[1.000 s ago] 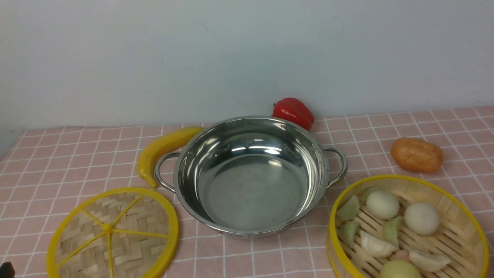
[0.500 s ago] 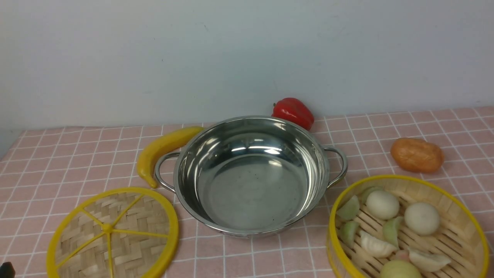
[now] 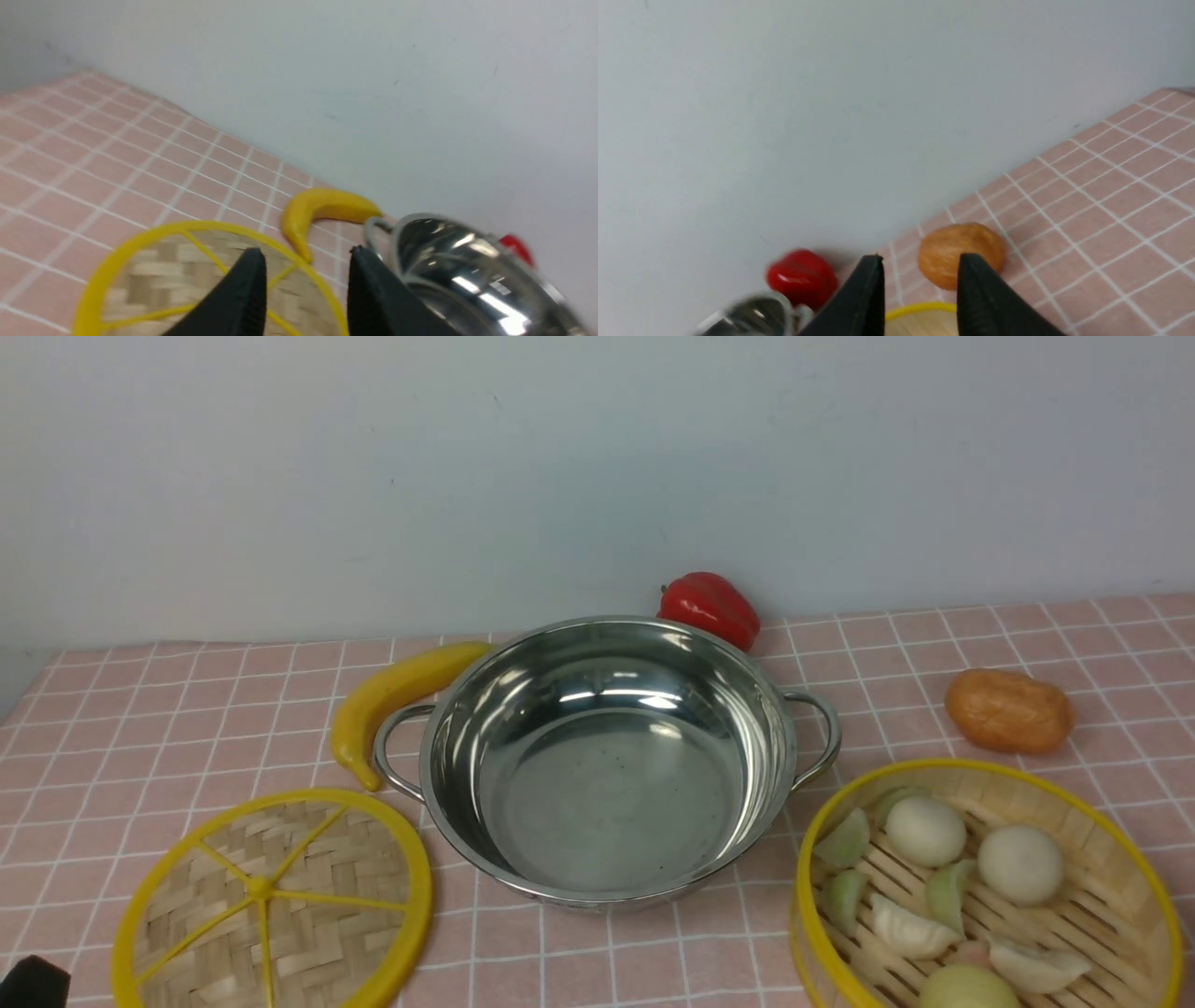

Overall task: Place the steamer in the pot on the pink tablecloth, and put the lid on the steamer.
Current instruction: 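Reach for and grasp the rim of the bamboo steamer holding the buns with the right gripper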

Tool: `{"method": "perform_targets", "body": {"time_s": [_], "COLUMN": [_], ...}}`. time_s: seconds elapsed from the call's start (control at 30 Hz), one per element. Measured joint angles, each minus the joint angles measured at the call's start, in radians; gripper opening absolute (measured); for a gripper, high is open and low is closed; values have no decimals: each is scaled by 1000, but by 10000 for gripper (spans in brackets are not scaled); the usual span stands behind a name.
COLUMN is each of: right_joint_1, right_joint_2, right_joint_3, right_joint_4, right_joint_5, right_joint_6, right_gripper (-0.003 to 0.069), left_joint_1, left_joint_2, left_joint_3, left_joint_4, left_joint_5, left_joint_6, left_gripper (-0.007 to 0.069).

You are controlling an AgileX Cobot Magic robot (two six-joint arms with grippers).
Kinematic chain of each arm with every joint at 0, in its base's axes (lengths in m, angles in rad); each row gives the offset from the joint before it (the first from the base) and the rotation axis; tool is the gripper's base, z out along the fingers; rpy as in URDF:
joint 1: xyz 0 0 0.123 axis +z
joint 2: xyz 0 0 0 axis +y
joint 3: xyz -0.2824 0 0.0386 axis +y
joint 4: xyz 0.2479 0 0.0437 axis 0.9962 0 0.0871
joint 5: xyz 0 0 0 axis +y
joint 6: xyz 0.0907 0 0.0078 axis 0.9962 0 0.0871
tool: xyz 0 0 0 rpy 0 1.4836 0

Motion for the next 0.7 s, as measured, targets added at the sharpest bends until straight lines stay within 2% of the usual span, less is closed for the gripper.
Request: {"method": "perform_targets", "body": {"time_s": [0.03,0.17,0.4,0.5,0.63,0.7], "right_joint_1": [0,0,1,7,8,8], "right_joint_2": [0,0,0,0,0,-1], "right_joint_3": [0,0,0,0,-60,-139], "right_joint_4": [57,97,105,106,79,48], "right_joint_5": [-45,-139,-317,-483,-800,-855], "right_joint_6": [19,33,40,68,98,77], "right_gripper": [240,240,240,240,240,240], "left_joint_1": [0,0,0,0,0,0], "left_joint_2": [0,0,0,0,-1,-1], "left_joint_3": [0,0,0,0,-50,-107], "left_joint_4": [-93,-212,-246,-286,-352,-340], "left_joint_5": [-1,-20,-108,-207,-434,-526], "left_joint_6": [-42,-67,-72,-108,-252,-297], "left_gripper": [243,243,243,243,243,243]}}
